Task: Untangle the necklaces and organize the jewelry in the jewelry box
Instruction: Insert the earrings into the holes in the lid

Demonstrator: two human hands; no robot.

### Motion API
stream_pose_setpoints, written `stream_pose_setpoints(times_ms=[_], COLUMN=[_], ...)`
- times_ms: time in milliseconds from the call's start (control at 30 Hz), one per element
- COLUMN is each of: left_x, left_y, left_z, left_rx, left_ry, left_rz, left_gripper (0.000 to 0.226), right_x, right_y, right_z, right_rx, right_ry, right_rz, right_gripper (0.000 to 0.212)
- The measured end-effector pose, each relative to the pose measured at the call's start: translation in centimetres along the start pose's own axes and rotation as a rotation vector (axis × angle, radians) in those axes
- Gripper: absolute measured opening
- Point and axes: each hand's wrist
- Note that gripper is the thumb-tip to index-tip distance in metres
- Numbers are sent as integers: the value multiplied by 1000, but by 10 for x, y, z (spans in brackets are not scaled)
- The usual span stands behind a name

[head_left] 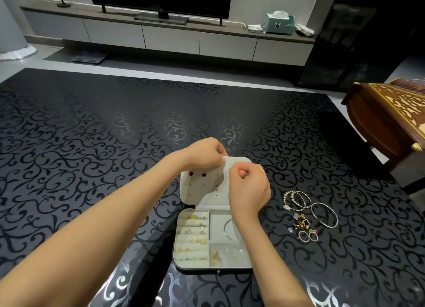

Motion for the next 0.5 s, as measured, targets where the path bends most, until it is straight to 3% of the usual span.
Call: stream_pose_setpoints(times_ms=[367, 500], left_x=[-1, -4], left_y=[-1, 1], left_z=[3, 3], left_rx=[-11, -30], left_ry=[7, 10], left_rz=[18, 50], left_gripper=[16, 26], right_x=[5, 9], right_y=[7, -1], right_z=[5, -4], right_rx=[-62, 106], right_ry=[-142, -41], right_rz=[175, 367], right_gripper=[27, 19])
Point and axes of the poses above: each hand's wrist, its own z-axis away from the middle knuckle, its own y-axis out of the palm, x = y × z, and after that the axes turned 10 degrees about x, right-handed
